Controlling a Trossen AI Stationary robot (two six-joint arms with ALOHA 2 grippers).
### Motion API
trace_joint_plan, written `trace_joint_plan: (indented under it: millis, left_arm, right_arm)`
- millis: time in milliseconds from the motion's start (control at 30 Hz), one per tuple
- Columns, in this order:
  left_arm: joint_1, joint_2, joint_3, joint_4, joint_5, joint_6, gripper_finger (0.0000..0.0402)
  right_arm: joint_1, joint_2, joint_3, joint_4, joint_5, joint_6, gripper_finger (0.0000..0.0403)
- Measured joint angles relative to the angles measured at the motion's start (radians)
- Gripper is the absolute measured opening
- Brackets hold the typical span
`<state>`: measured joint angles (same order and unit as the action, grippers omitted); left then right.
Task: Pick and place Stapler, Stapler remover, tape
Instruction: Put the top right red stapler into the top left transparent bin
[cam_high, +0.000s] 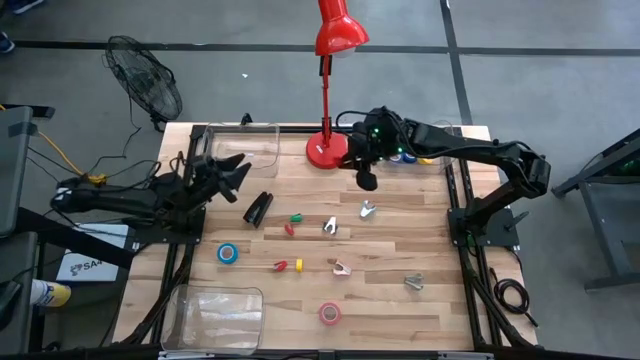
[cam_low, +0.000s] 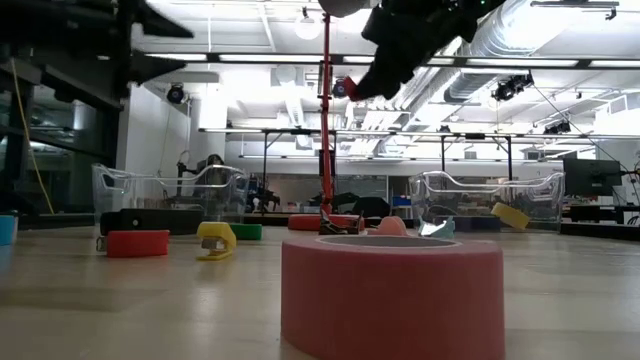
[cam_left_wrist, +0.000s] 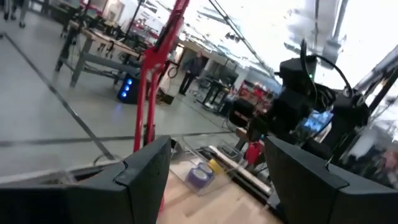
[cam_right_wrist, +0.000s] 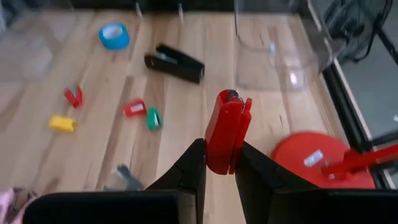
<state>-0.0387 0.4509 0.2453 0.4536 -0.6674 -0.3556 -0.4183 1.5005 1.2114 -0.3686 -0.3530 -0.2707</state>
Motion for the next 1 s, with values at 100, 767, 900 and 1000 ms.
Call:
trace_joint_plan:
  millis: [100, 767, 900, 1000]
  left_arm:
    - [0.002, 0.134, 0.102, 0.004, 0.000, 0.072, 0.0254]
    - [0.409, 0.753, 0.607, -0.002, 0.835, 0.101, 0.0254]
    - [0.412, 0.808, 0.645, 0.001, 0.893, 0.106, 0.0254]
    - [0.412, 0.839, 0.662, 0.001, 0.905, 0.115, 0.0254]
  right_arm:
    - [0.001, 0.000, 0.000, 0.057, -0.025, 0.031, 0.0057]
    - [0.002, 0.000, 0.000, 0.325, -0.126, 0.188, 0.0057]
    - [0.002, 0.000, 0.000, 0.332, -0.126, 0.189, 0.0057]
    - [0.002, 0.000, 0.000, 0.336, -0.126, 0.189, 0.0057]
